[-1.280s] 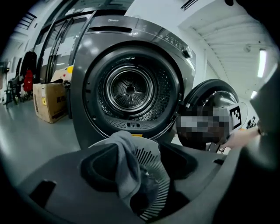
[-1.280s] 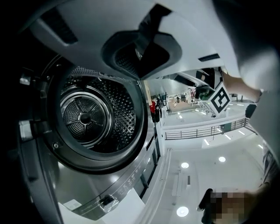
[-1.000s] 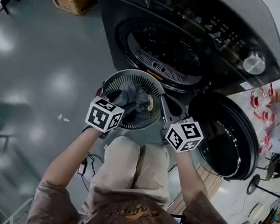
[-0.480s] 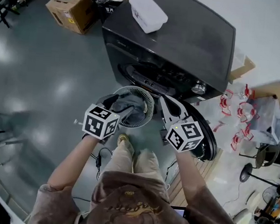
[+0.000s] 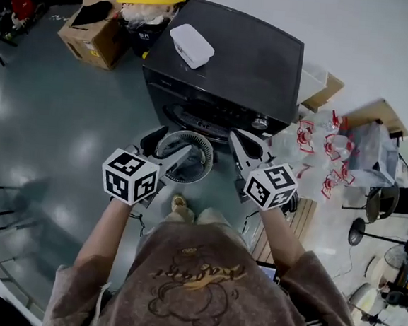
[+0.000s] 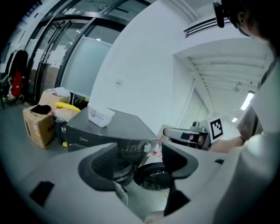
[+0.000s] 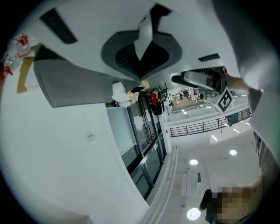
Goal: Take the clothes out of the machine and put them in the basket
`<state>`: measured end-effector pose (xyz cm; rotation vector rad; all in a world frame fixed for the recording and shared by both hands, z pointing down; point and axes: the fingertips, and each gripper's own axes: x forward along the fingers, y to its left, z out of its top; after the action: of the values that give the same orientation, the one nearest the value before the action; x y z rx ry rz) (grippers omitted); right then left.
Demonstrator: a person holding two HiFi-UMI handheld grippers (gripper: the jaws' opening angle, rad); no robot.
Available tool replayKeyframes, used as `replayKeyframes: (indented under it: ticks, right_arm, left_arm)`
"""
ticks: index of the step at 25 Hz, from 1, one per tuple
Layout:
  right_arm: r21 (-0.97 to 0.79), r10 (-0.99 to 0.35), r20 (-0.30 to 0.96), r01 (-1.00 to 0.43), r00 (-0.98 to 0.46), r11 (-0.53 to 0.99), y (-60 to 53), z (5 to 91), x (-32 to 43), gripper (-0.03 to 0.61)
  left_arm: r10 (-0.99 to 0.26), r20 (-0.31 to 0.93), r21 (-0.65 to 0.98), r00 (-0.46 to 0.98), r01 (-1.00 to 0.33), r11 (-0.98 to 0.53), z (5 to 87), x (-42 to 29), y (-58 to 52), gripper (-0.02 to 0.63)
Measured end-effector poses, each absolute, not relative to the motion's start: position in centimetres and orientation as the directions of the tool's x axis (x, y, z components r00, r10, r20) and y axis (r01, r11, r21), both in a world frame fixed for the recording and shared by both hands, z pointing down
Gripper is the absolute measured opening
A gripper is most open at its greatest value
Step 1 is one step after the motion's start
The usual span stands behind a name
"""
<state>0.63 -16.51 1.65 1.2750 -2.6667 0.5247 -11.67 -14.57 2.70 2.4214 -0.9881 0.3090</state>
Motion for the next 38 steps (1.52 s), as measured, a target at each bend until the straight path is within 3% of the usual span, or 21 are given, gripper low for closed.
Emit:
replayKeyframes:
  ticks: [10,13,18,20,38]
  right_arm:
    - [-0.19,-0.724,0.183,-0.747,-0.665,0.638,-16.6,-2.5,1.4,-0.003]
    - [-0.178,-0.702,0.162,-0.721,-0.693,0.67,-16.4,-3.0,1.2,-0.003]
    - [-0.154,-0.645,0.131,-0.658,-0.753,0.737,-15.6,-3.5,1.0,-0.003]
    - [-0.15,-0.622,0.125,-0.634,-0.773,0.759,-15.2,-3.2,1.0,-0.003]
    - [-0.17,-0.623,0.151,-0.641,-0.767,0.748,-15.3,0.1,2.3,-0.003]
  left_arm:
    - [-0.659,0.192,0.304,0.727,-0.682,-0.665,-2.8,-11.5,-15.2,0.351]
    - [-0.688,0.16,0.265,0.708,-0.702,-0.661,-3.5,-11.6,-15.0,0.281]
    - [-0.737,0.126,0.252,0.665,-0.74,-0.624,-3.1,-10.8,-14.1,0.043]
    - [-0.754,0.125,0.259,0.645,-0.755,-0.603,-2.4,-10.7,-13.6,0.009]
    - [-0.81,0.136,0.226,0.57,-0.814,-0.535,0.5,-10.2,-12.9,0.007]
